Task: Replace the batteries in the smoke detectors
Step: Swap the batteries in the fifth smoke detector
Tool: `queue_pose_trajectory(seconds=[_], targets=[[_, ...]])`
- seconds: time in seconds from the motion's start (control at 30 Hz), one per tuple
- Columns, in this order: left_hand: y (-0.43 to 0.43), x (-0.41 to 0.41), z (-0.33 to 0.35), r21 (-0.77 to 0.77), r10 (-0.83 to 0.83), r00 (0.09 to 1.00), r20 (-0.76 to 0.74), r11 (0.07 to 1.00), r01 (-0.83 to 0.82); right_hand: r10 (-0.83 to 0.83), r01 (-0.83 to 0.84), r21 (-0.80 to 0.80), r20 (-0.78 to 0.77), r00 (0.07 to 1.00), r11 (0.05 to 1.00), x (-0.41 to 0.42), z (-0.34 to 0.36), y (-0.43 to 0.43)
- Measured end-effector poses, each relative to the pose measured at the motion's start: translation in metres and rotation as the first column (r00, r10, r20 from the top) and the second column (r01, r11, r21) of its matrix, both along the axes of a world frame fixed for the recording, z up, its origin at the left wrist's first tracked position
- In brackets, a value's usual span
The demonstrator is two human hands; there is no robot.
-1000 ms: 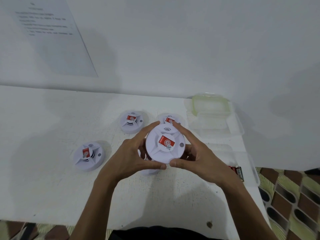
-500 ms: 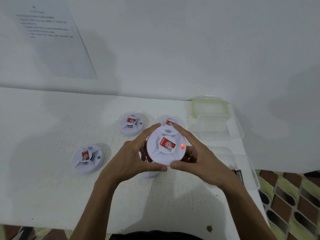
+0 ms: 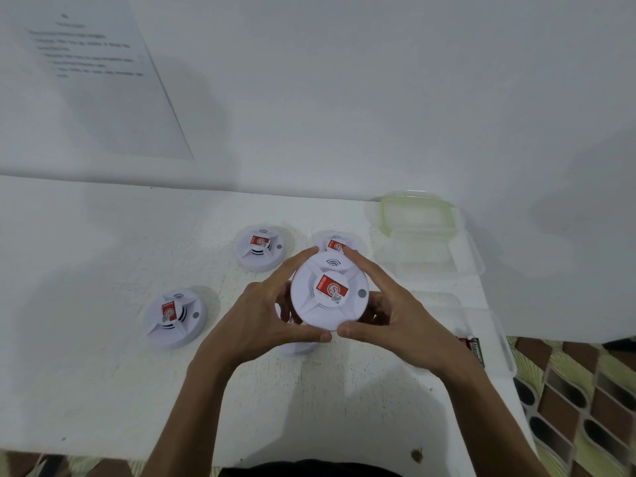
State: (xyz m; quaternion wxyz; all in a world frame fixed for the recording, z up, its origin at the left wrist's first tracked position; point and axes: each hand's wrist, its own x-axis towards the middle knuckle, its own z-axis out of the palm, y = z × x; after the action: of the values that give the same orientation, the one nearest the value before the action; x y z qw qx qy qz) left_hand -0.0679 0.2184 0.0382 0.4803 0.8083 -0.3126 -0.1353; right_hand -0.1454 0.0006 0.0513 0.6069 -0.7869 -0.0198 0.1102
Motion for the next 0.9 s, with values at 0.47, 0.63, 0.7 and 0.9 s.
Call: queue_pose_trajectory(seconds=[0.47, 0.63, 0.7, 0.9], targets=[[-0.0005, -0.0014, 0.0022, -0.02, -0.014, 1.0, 0.002, 1.0, 0.014, -0.003, 0.004, -0.023, 0.008, 1.0, 1.0, -0.0013, 0.0023, 0.0009], [-0.0005, -0.0019, 0.001, -0.025, -0.011, 1.0, 0.005, 1.0, 0.011, -0.007, 0.008, -0.027, 0.009, 1.0, 1.0, -0.0022, 0.0035, 0.0017], [-0.0002, -0.0023, 0.0017, -0.023, -0.015, 1.0, 0.017, 1.0, 0.015, -0.01, 0.01, -0.026, 0.008, 1.0, 1.0, -0.0021, 0.0036, 0.0019], [-0.0007, -0.0027, 0.0013, -0.028, -0.009, 1.0, 0.004, 1.0, 0.009, -0.008, 0.009, -0.052, 0.011, 1.0, 0.999, -0.0027, 0.0039, 0.0026]])
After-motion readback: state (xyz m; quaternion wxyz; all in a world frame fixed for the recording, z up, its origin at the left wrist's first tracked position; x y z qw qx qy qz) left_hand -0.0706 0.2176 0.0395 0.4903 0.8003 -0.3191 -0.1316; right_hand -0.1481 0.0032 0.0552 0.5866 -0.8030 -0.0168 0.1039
